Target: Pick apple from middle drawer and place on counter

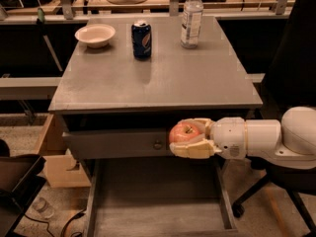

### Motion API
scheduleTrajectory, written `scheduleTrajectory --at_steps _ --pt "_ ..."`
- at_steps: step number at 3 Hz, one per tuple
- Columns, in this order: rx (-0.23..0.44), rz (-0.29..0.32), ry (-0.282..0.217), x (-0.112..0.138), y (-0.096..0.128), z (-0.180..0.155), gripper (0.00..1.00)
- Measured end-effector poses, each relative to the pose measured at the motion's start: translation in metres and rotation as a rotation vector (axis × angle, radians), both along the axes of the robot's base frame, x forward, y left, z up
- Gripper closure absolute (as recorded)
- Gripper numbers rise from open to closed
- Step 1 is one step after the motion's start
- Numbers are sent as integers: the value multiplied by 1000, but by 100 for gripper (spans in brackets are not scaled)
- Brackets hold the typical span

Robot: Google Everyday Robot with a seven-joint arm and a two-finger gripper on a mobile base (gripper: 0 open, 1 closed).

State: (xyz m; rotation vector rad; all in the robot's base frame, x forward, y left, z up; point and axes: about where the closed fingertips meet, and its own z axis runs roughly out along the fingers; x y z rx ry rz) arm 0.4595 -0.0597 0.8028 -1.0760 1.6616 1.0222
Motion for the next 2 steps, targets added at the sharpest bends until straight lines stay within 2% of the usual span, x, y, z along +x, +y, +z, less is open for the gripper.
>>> scheduleTrajectory --at_steps 1,2 --pt "-46 -108 -41 6 -22 52 100" --pt "-88 -210 -64 24 -48 95 100"
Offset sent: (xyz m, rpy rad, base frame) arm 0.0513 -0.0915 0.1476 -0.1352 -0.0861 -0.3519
